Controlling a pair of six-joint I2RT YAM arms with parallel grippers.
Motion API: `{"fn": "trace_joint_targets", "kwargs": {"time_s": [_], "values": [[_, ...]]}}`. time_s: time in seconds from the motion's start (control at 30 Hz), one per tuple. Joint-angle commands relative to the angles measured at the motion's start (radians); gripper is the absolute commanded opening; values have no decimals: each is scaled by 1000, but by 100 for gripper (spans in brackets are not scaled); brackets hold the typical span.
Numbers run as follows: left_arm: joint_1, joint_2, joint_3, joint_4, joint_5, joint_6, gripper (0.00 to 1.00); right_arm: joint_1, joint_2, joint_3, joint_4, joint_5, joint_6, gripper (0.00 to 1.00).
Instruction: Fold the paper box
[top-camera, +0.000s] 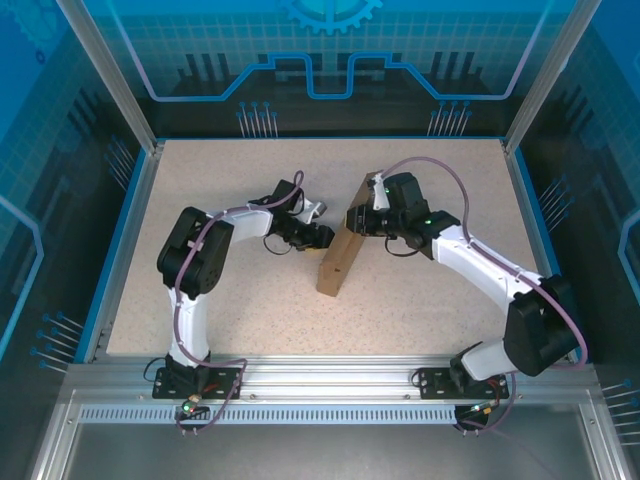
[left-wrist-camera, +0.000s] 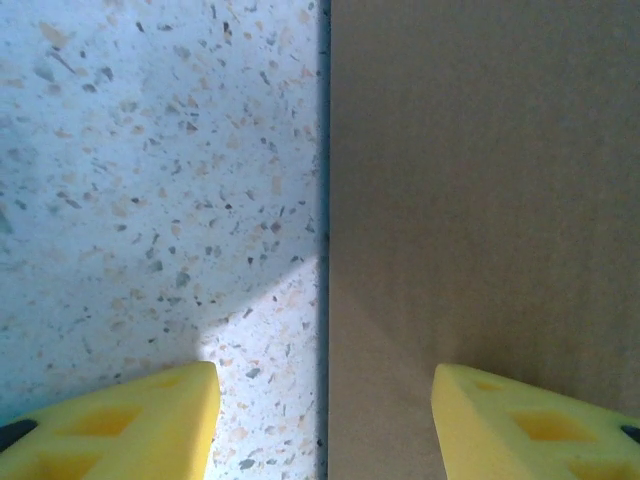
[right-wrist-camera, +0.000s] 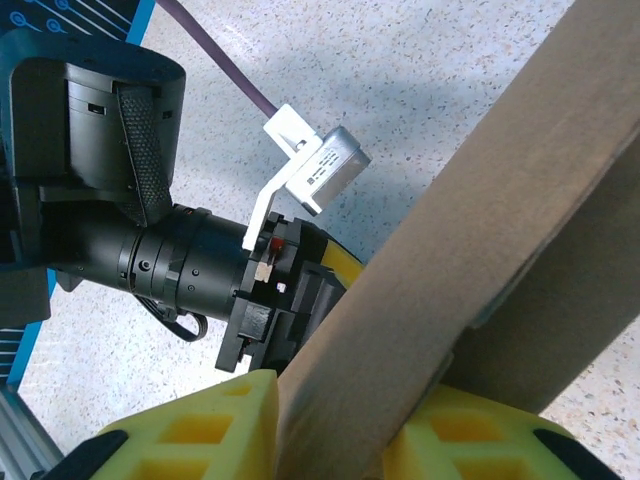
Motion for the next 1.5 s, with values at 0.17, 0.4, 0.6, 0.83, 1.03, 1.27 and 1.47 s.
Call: {"fn": "trace_joint_targets", "kwargs": {"time_s": [0.17,0.4,0.6,0.83,1.03,1.27,1.47], "values": [[17,-68,13,-16,-93,16,63,37,59,-23,-97,99,48,28],[27,-385,-200,76,-327,-45,72,40,59,-37,-78,109,59,27],[-64,-819,-479,213,-421,-136,83,42,50,-44,-70,116,63,27],[-315,-948,-502,131,-643,-74,90,41,51,-47,-62,115,62,27],[-434,-832,-438,91,-815,16,92,42,58,-42,-59,112,59,27],[-455,-719,-396,141,-797,74,91,40,53,-46,-56,115,58,27],[-453,-628,-366,167,-797,129,80,38,47,-38,-59,116,55,28]]}}
